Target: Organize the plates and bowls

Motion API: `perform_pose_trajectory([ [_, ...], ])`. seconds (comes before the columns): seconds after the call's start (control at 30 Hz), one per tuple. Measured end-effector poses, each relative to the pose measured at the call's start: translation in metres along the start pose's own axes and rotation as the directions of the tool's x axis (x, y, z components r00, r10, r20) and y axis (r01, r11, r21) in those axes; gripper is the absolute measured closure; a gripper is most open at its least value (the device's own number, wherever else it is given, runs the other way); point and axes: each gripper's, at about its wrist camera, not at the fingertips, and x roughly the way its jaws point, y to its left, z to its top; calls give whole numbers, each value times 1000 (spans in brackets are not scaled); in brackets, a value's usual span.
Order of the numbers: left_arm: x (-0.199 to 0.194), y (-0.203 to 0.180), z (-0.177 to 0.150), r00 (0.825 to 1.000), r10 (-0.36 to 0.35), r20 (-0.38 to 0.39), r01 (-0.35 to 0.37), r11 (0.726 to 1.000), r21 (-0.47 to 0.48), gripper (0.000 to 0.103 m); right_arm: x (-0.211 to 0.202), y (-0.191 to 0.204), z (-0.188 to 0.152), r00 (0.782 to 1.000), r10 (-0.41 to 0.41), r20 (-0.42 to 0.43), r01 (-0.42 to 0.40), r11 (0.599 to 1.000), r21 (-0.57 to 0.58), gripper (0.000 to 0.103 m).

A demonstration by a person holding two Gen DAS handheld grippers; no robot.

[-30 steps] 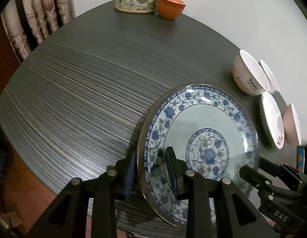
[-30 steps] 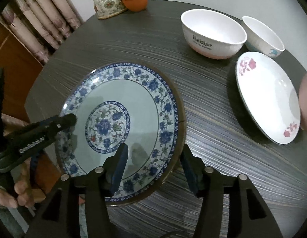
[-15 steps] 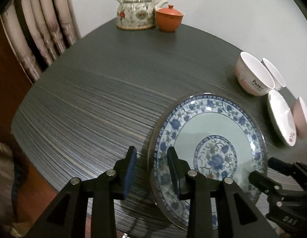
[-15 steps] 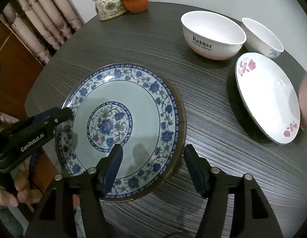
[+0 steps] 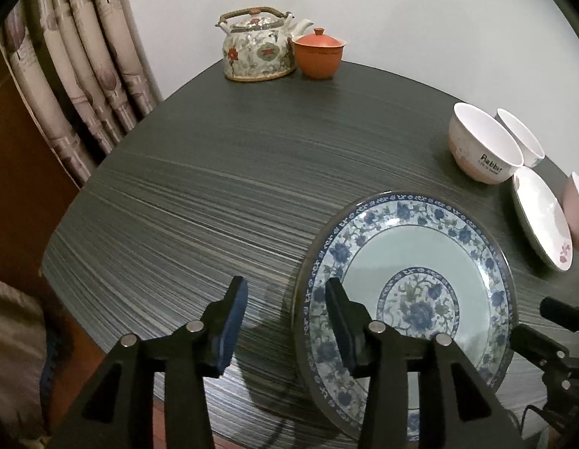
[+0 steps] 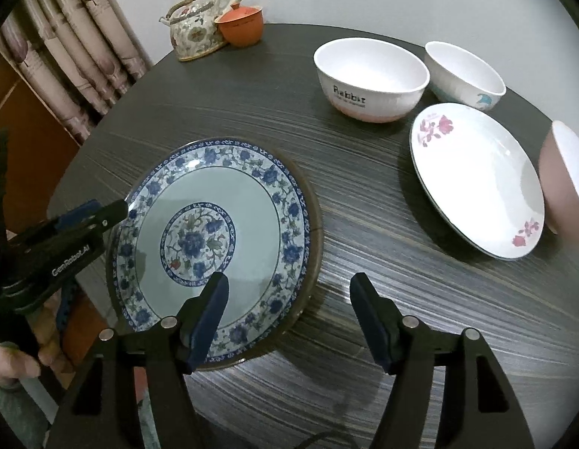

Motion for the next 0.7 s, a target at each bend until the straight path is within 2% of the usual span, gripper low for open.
perform_pose_trajectory([
  [0.1,-4,0,2,1000,-5,28,5,1000,10,54,-5,-7,-5,1000,-7,9,7,1000,6,38],
  [0.2,-13,-3,3,998,-13,68,11,1000,26,47,-11,-16,-9,1000,-7,21,6,1000,20,38],
  [0.43,-27,-21,7,996,-30,81,22,996,92,47,-31,-39,-17,997,-19,81,13,997,77,38],
  [0.7,-59,-68,8,984,-149,96,131,976,173,44,-53,-77,-28,986,-60,156,33,985,170,38],
])
